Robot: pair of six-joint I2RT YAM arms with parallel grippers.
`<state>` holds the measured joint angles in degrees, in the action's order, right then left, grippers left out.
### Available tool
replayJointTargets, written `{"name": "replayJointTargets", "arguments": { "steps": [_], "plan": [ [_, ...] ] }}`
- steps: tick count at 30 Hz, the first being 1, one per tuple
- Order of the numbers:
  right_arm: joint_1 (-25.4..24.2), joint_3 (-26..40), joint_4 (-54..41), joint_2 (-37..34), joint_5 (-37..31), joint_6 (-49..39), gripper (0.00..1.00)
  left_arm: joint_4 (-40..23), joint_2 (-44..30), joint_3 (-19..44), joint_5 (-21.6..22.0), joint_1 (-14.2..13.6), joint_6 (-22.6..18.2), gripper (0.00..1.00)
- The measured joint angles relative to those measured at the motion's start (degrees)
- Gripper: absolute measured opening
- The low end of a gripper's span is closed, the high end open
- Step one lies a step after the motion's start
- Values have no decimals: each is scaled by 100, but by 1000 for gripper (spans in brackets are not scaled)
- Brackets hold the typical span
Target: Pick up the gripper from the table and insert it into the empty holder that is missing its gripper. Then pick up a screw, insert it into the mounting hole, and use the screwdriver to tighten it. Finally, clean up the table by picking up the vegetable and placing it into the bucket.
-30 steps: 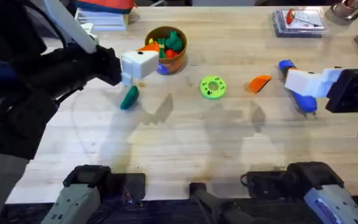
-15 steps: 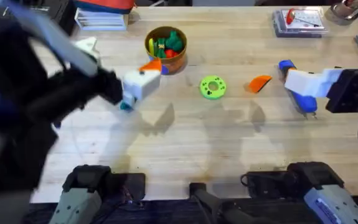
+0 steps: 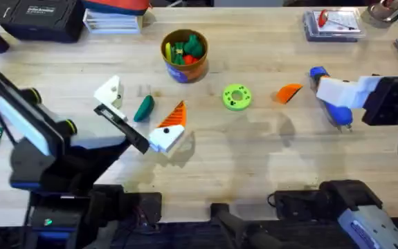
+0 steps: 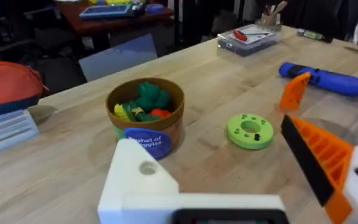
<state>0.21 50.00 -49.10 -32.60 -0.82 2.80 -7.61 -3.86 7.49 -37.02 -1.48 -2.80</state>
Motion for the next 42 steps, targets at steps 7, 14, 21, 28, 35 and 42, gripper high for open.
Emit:
{"name": "replayJointTargets", "arguments": {
  "steps": [7, 14, 21, 28, 35, 42],
  "plan": [
    [0, 0, 0, 0, 0, -2, 993, 703, 352, -663, -76, 0, 241, 987],
    [0, 0, 0, 0, -2, 0, 993, 412, 354, -694, -83, 0, 300, 986],
    [0, -1, 0, 0, 0, -1, 993, 387, 356, -694, -303, -6, 326, 986],
    [0, 0, 0, 0, -2, 0, 993, 336, 356, -691, -870, -378, 327, 986],
    [0, 0, 0, -1, 0, -2, 993, 325, 355, -691, -1085, -573, 327, 986],
    [0, 0, 0, 0, -2, 1, 993, 318, 356, -691, -1125, -573, 327, 986]
  ]
}}
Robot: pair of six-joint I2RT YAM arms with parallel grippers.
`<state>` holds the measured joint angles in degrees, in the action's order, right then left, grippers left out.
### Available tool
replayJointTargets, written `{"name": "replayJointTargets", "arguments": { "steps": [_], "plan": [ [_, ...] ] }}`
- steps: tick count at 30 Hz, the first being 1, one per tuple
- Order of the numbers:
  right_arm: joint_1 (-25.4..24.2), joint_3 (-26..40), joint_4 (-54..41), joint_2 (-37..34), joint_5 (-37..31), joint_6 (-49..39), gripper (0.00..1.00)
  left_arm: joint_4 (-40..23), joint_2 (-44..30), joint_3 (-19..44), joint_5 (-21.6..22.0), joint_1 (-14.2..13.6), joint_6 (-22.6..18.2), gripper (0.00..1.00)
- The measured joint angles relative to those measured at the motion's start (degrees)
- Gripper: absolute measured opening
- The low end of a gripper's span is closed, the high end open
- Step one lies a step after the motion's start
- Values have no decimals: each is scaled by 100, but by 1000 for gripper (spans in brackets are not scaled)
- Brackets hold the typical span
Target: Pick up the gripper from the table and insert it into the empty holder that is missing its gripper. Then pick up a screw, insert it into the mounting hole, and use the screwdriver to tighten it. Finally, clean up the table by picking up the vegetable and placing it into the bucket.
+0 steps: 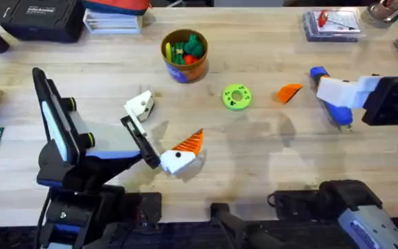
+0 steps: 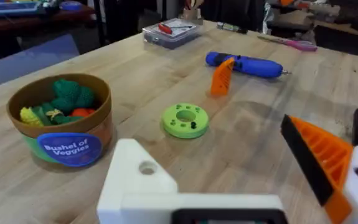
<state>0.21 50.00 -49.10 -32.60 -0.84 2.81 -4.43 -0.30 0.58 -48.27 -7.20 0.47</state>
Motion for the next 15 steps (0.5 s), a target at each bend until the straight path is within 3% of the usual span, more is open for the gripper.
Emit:
{"name": "replayJointTargets", "arguments": {
  "steps": [15],
  "plan": [
    [0, 0, 0, 0, 2, 0, 994, 7, -2, 0, -4, 0, 69, 986]
  ]
}}
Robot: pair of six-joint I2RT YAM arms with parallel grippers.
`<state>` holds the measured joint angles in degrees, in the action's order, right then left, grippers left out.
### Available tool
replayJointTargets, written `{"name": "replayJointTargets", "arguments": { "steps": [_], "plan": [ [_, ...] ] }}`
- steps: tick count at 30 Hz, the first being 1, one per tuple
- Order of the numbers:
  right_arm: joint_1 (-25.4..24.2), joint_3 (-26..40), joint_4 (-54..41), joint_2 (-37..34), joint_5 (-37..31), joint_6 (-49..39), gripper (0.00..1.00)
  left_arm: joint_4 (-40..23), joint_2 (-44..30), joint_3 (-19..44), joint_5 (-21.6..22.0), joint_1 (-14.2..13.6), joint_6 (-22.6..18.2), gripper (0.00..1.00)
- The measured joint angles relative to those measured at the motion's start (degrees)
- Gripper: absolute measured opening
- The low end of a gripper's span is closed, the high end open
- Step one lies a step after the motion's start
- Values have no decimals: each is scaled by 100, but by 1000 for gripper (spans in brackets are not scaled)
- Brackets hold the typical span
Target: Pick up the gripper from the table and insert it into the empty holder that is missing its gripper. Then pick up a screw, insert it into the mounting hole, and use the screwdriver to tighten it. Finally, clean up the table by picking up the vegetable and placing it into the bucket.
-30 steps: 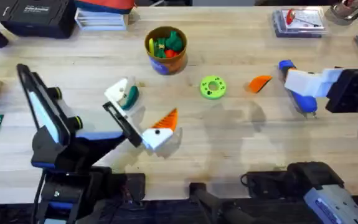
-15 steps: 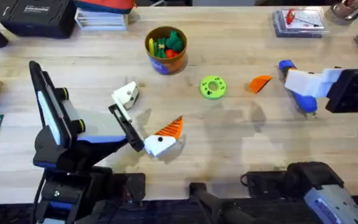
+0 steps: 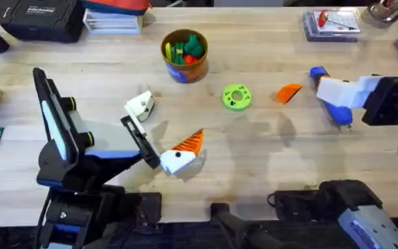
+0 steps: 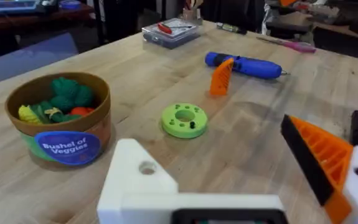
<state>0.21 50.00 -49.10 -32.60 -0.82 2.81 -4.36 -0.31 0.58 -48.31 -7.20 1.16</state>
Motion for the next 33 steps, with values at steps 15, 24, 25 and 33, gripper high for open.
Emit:
{"name": "replayJointTargets", "arguments": {
  "steps": [15, 24, 25, 33],
  "plan": [
    [0, 0, 3, 0, 0, 0, 994, 0, 2, 0, -15, 0, 879, 987],
    [0, 138, 1, -762, 229, -162, 992, -2, 0, 0, -15, 0, 978, 986],
    [0, 226, -95, -1027, 261, -238, 992, -4, 0, 0, -15, 0, 981, 986],
    [0, 1003, -164, -3160, 325, -796, 992, -4, 2, 0, -15, 0, 985, 986]
  ]
}}
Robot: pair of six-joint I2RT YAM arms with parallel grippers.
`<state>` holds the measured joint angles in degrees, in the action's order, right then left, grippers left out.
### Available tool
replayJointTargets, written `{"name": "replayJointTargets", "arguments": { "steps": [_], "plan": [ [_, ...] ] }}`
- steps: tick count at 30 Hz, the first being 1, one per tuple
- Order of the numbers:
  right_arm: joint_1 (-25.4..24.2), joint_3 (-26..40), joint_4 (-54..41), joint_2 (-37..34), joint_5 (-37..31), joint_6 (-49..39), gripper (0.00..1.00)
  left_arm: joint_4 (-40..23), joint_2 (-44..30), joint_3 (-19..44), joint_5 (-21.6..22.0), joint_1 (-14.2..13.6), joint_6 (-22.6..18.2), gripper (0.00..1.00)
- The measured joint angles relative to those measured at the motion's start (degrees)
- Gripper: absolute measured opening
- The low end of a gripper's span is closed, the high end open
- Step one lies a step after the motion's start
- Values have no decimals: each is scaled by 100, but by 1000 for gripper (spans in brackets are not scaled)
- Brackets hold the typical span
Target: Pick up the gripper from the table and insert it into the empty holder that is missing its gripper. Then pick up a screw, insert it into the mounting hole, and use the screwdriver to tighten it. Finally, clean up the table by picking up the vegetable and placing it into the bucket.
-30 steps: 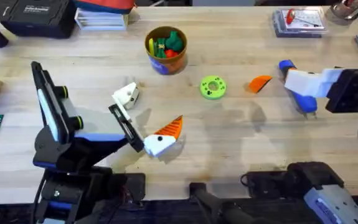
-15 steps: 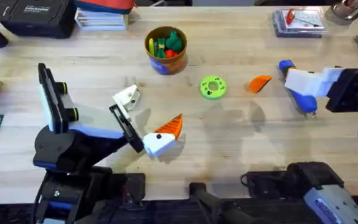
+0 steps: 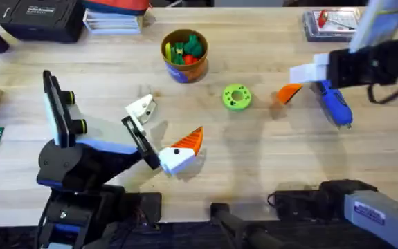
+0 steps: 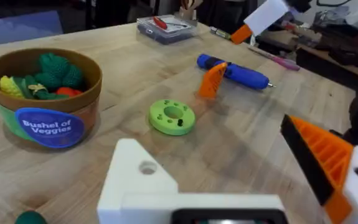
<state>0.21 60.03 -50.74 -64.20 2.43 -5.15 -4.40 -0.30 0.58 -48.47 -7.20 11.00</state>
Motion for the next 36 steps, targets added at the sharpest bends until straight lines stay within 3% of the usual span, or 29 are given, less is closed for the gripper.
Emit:
{"name": "replayJointTargets", "arguments": {
  "steps": [8, 9, 14, 17, 21, 24, 30, 36],
  "plan": [
    [83, 22, 72, -1320, 20, -1240, 993, 0, -2, 0, 0, 0, 0, 986],
    [114, 22, 109, -1712, 23, -1577, 920, 0, 0, 0, 0, 0, 0, 986],
    [114, 22, 221, -2047, 20, -1833, 715, 0, 0, 0, 0, 0, 0, 986],
    [114, 22, 277, -2057, 19, -1891, 482, 0, 0, 0, 0, 0, 0, 985],
    [114, 24, 336, -2058, 18, -1932, 292, 0, 0, 0, 0, 0, 0, 987],
    [114, 25, 370, -2058, 19, -1938, 33, 0, 0, 0, 0, 0, 0, 986],
    [114, 276, -94, -1934, 18, -1739, 10, 0, 0, 0, 0, 0, 0, 986],
    [109, 682, -223, -908, 179, -1275, 8, 0, 0, 0, 0, 0, 0, 986]
  ]
}}
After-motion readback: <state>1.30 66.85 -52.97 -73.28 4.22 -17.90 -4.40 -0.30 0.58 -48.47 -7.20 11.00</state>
